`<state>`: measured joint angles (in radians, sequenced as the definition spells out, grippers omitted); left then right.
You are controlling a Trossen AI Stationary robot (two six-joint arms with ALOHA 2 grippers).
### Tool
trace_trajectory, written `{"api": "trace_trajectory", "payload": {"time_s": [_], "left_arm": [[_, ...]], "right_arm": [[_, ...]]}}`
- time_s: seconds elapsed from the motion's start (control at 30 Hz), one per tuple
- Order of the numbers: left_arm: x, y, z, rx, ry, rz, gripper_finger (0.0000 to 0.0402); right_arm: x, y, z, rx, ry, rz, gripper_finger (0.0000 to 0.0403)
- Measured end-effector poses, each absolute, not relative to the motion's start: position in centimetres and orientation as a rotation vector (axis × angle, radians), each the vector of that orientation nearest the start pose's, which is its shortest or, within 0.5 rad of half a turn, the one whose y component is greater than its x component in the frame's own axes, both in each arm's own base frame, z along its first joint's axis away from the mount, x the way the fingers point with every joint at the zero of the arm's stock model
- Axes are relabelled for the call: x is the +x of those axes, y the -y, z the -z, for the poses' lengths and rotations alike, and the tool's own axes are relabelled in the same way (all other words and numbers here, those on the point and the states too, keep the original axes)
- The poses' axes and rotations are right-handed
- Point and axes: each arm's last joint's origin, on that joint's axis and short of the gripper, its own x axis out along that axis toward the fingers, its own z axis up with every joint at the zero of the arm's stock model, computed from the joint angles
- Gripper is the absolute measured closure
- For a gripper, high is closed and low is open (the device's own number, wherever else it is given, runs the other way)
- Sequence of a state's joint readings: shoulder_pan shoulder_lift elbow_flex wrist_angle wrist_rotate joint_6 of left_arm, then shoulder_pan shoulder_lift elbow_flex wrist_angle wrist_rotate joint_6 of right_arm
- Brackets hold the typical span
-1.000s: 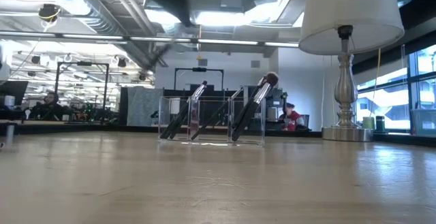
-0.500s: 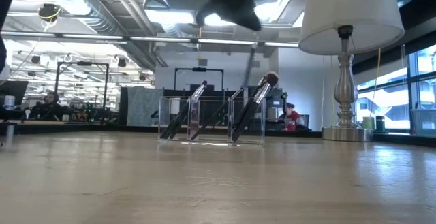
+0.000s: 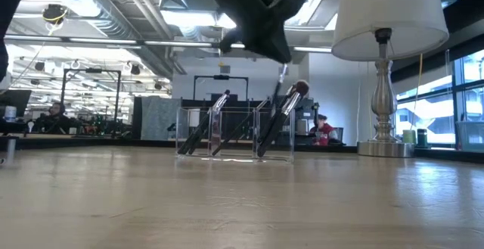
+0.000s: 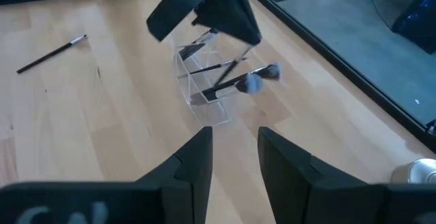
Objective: Put items in baskets/containers
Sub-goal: Put the foundation brush into the transparent organizer, then put the eyeshadow brush into the transparent organizer
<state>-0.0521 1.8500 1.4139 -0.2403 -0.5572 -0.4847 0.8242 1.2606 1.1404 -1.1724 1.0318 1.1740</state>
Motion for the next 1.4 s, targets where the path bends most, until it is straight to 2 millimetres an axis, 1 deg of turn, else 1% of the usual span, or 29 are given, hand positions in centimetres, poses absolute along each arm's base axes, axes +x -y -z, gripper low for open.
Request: {"api": "trace_trajectory", "payload": {"time_s": [0.1, 0.27, 0.33, 0.4, 0.47, 0.53, 0.57, 0.63, 0.7, 0.77, 0.87, 0.93, 1.03, 1.13, 1.27, 1.4], "left_arm": [[41.3, 0.7, -24.4, -0.254, -0.557, -0.605, 0.0359], [41.4, 0.7, -24.3, -0.271, -0.570, -0.571, 0.0314], [41.4, 0.9, -24.7, -0.286, -0.582, -0.533, 0.0296], [41.3, 1.4, -25.7, -0.316, -0.598, -0.455, 0.0283], [40.9, 2.2, -27.3, -0.349, -0.610, -0.352, 0.0275], [40.3, 3.6, -28.7, -0.378, -0.629, -0.284, 0.0271], [39.7, 4.5, -29.0, -0.375, -0.652, -0.272, 0.0271], [38.6, 6.5, -29.0, -0.339, -0.703, -0.288, 0.0275], [37.1, 8.8, -28.4, -0.308, -0.775, -0.346, 0.0281], [35.4, 11.1, -27.5, -0.320, -0.851, -0.435, 0.0288], [33.1, 14.5, -25.8, -0.411, -0.909, -0.600, 0.0296], [32.0, 16.6, -24.7, -0.512, -0.925, -0.669, 0.0298], [30.2, 19.0, -23.6, -0.599, -0.975, -0.753, 0.0297], [28.8, 20.0, -22.8, -0.634, -0.977, -0.868, 0.0291], [27.4, 20.4, -21.6, -0.651, -0.951, -1.076, 0.0278], [26.3, 20.5, -20.1, -0.659, -1.042, -1.321, 0.0261]], "right_arm": [[16.2, -13.9, -30.6, 0.080, -0.525, 0.549, 0.0285], [16.3, -13.9, -30.6, 0.076, -0.526, 0.549, 0.0285], [16.2, -13.9, -30.6, 0.075, -0.527, 0.549, 0.0285], [16.2, -13.9, -30.5, 0.071, -0.529, 0.549, 0.0285], [16.2, -13.9, -30.5, 0.069, -0.530, 0.550, 0.0285], [16.2, -13.9, -30.5, 0.068, -0.531, 0.550, 0.0285], [16.2, -13.8, -30.5, 0.066, -0.532, 0.551, 0.0285], [16.2, -13.8, -30.5, 0.065, -0.538, 0.549, 0.0285], [16.2, -13.8, -30.5, 0.066, -0.544, 0.547, 0.0285], [16.1, -13.9, -30.5, 0.071, -0.548, 0.543, 0.0285], [16.1, -14.0, -30.5, 0.090, -0.547, 0.543, 0.0285], [16.1, -14.0, -30.5, 0.108, -0.545, 0.546, 0.0285], [16.2, -14.0, -30.5, 0.138, -0.535, 0.551, 0.0285], [16.3, -14.2, -30.6, 0.164, -0.524, 0.543, 0.0285], [16.6, -14.5, -30.8, 0.204, -0.501, 0.527, 0.0285], [16.8, -14.7, -31.0, 0.192, -0.493, 0.505, 0.0285]]}}
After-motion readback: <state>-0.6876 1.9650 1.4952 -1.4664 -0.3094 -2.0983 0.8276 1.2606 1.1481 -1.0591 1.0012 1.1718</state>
